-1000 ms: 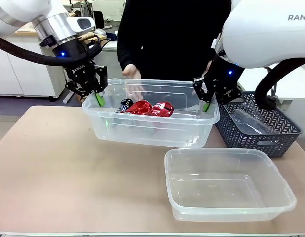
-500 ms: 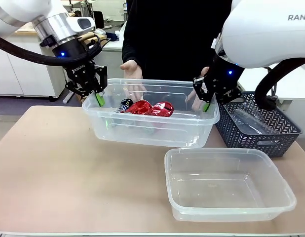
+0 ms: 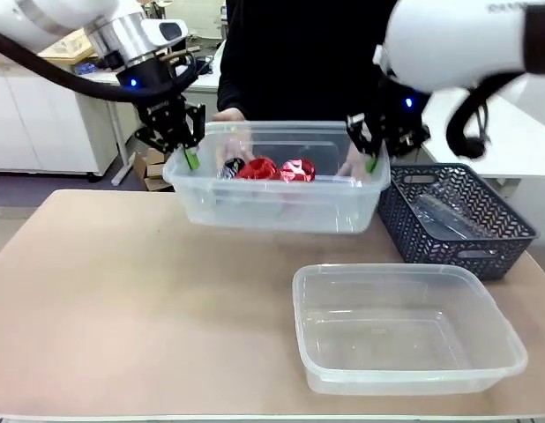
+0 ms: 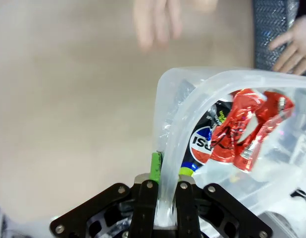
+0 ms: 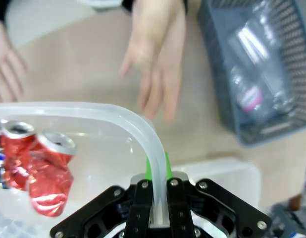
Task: Sort the waste into each basket.
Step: Offer the picked Organizing box to the human, then release the Organizing box you were holding.
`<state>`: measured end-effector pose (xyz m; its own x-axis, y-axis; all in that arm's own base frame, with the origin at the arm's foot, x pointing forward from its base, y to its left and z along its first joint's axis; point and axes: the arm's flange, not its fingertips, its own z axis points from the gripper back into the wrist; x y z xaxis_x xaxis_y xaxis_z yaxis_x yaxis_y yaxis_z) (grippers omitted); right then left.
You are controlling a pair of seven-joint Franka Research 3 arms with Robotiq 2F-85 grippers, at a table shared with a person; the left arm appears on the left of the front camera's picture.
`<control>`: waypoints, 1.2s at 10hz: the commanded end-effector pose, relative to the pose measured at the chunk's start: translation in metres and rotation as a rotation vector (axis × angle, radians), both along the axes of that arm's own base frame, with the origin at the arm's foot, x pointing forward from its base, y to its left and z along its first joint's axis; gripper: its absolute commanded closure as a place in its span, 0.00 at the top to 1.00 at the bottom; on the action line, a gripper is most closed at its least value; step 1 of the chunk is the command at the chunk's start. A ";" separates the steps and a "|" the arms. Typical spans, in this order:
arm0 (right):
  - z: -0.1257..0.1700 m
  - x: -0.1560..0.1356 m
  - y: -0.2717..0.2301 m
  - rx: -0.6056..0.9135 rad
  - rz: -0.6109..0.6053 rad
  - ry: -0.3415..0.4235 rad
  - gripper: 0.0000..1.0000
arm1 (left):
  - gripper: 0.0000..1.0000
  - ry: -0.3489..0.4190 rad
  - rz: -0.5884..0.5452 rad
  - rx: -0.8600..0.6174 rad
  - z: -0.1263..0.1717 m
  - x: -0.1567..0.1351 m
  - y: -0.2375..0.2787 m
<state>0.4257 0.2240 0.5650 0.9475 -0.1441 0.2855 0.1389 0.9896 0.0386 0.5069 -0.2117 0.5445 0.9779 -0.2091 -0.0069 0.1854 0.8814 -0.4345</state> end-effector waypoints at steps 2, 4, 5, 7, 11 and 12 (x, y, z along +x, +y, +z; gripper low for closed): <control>0.004 0.084 -0.018 -0.049 0.039 0.122 0.04 | 0.05 -0.025 0.062 -0.040 0.012 0.059 -0.017; -0.022 0.108 -0.031 -0.013 0.033 0.189 0.04 | 0.05 0.005 0.135 -0.023 -0.002 0.070 -0.006; -0.028 0.113 -0.037 -0.004 0.024 0.207 0.04 | 0.05 0.022 0.144 -0.029 -0.007 0.071 -0.003; -0.032 0.115 -0.041 0.023 0.006 0.214 0.04 | 0.05 0.060 0.169 -0.029 -0.014 0.078 -0.001; -0.028 0.117 -0.025 0.029 0.004 0.154 0.04 | 0.05 0.026 0.099 -0.021 -0.020 0.073 -0.013; -0.028 0.117 -0.025 0.029 0.004 0.154 0.04 | 0.05 0.026 0.099 -0.021 -0.020 0.073 -0.013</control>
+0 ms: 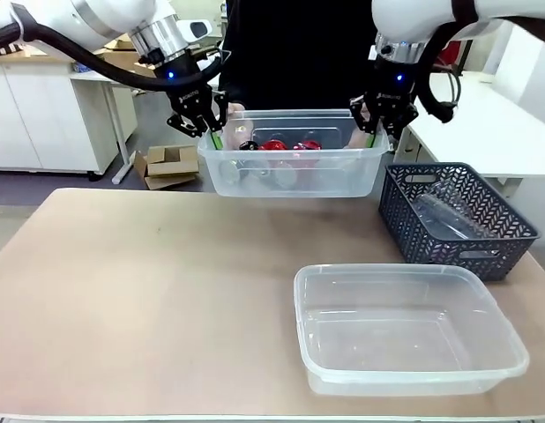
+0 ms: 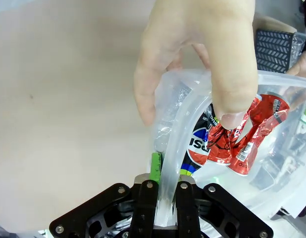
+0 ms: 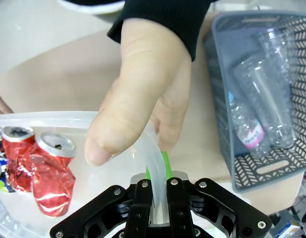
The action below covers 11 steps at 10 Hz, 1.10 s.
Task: Sort the waste into each basket.
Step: Release the Organizing box you were holding.
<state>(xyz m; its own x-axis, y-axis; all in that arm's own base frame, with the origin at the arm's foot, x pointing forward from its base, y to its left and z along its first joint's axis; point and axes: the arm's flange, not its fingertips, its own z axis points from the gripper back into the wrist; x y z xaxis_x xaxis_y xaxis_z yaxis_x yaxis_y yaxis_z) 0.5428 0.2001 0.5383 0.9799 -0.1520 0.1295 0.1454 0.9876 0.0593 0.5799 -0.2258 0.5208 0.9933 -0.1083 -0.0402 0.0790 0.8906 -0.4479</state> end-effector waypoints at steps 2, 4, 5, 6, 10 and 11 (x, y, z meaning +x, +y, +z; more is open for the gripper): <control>-0.002 0.000 -0.001 -0.014 0.004 -0.001 0.04 | 0.05 -0.010 -0.003 -0.010 0.004 0.000 0.001; -0.002 0.000 -0.001 -0.014 0.004 -0.001 0.04 | 0.05 -0.010 -0.003 -0.010 0.004 0.000 0.001; -0.002 0.000 -0.001 -0.014 0.004 -0.001 0.04 | 0.05 -0.010 -0.003 -0.010 0.004 0.000 0.001; 0.000 0.000 0.000 0.000 0.000 0.000 0.36 | 0.26 0.000 0.000 0.000 0.000 0.000 0.000; 0.004 -0.033 -0.003 -0.007 0.037 -0.037 1.00 | 1.00 -0.034 -0.010 0.044 0.007 -0.031 0.002; 0.003 -0.031 -0.002 -0.008 0.039 -0.036 1.00 | 1.00 -0.027 -0.004 0.034 0.005 -0.032 0.000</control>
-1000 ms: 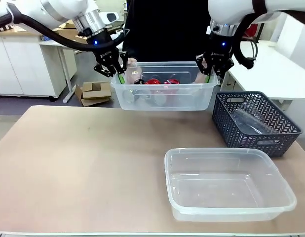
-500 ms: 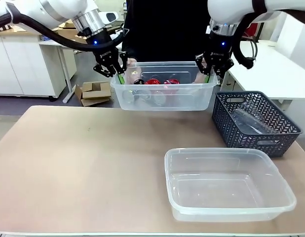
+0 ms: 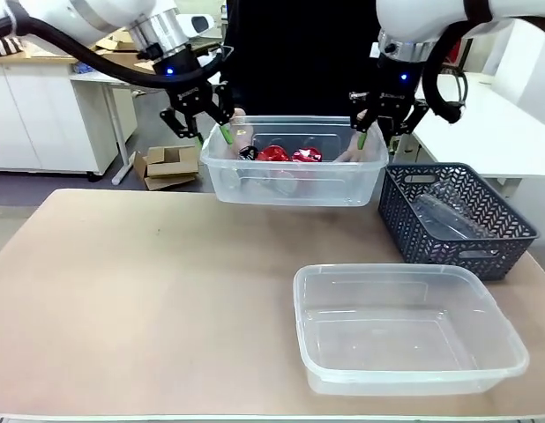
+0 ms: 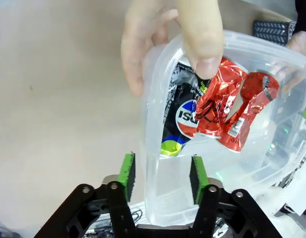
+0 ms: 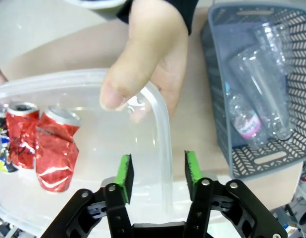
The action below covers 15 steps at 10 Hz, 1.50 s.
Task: Sort the waste into each basket.
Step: Release the Organizing box you were holding, then pick up the Organizing box on the right side of the table and lift it.
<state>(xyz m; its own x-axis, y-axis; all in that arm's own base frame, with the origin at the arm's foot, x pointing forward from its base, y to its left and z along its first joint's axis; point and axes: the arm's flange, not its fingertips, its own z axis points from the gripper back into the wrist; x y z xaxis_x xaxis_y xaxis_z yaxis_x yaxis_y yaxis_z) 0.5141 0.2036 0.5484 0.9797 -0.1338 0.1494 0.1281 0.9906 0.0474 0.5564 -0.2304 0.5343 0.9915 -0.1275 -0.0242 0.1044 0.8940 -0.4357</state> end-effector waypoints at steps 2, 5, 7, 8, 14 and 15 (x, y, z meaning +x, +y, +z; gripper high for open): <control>-0.008 -0.002 -0.005 0.002 0.022 -0.018 1.00 | 1.00 -0.016 0.024 0.020 -0.008 -0.011 0.007; -0.008 -0.003 -0.007 0.017 0.011 -0.024 1.00 | 1.00 -0.025 0.018 0.006 -0.006 -0.008 0.008; -0.013 0.001 -0.001 0.007 0.030 -0.008 1.00 | 1.00 0.000 0.062 0.000 -0.006 -0.008 0.008; -0.004 -0.001 0.000 0.000 0.000 -0.002 1.00 | 1.00 -0.006 0.017 0.004 -0.005 -0.003 0.005; -0.004 -0.001 0.000 0.000 0.000 -0.002 1.00 | 1.00 -0.006 0.017 0.004 -0.005 -0.003 0.005; -0.004 -0.001 0.000 0.000 0.000 -0.002 1.00 | 1.00 -0.006 0.017 0.004 -0.005 -0.003 0.005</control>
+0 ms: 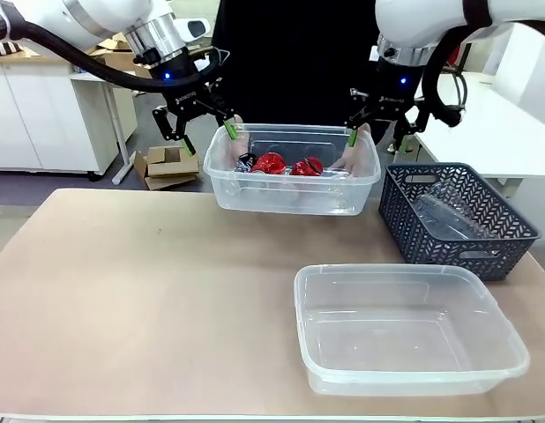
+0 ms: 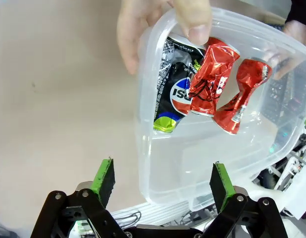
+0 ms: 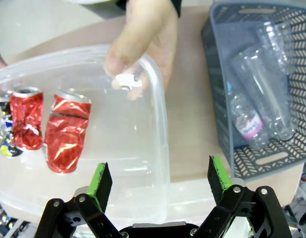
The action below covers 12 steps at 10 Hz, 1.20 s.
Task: Sort the waste into each basket.
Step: Pick up the Organizing box on the right side of the table and lift it.
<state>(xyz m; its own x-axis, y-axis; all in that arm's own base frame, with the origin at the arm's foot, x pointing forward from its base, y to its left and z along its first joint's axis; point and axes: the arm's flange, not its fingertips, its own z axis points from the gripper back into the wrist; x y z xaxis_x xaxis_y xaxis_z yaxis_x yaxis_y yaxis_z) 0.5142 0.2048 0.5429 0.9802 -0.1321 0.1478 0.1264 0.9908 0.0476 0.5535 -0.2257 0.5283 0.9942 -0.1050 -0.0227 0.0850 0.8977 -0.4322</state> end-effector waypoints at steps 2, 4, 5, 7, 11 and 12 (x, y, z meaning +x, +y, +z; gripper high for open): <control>0.014 -0.037 0.009 0.016 0.056 -0.079 1.00 | 1.00 -0.039 -0.004 -0.045 0.024 -0.021 0.000; 0.032 -0.155 0.003 0.207 0.215 -0.052 1.00 | 1.00 -0.028 -0.019 -0.214 0.052 -0.114 0.035; 0.037 -0.207 -0.007 0.223 0.152 -0.054 1.00 | 1.00 -0.046 -0.040 -0.251 0.056 -0.159 0.040; 0.029 -0.292 -0.033 0.111 0.072 -0.115 1.00 | 1.00 -0.092 -0.093 -0.187 0.048 -0.230 0.015; 0.019 -0.319 -0.048 0.123 0.079 -0.111 1.00 | 1.00 0.035 -0.129 0.077 -0.019 -0.282 -0.013; 0.019 -0.319 -0.048 0.123 0.079 -0.111 1.00 | 1.00 -0.018 -0.186 -0.071 0.013 -0.288 -0.015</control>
<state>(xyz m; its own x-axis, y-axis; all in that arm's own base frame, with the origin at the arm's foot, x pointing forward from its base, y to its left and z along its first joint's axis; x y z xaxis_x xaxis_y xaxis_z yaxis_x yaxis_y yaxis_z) 0.1707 0.1414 0.5706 0.9590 -0.1153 0.2588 0.0695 0.9813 0.1794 0.2599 -0.2461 0.5143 0.9592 -0.2797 -0.0403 0.2366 0.8728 -0.4268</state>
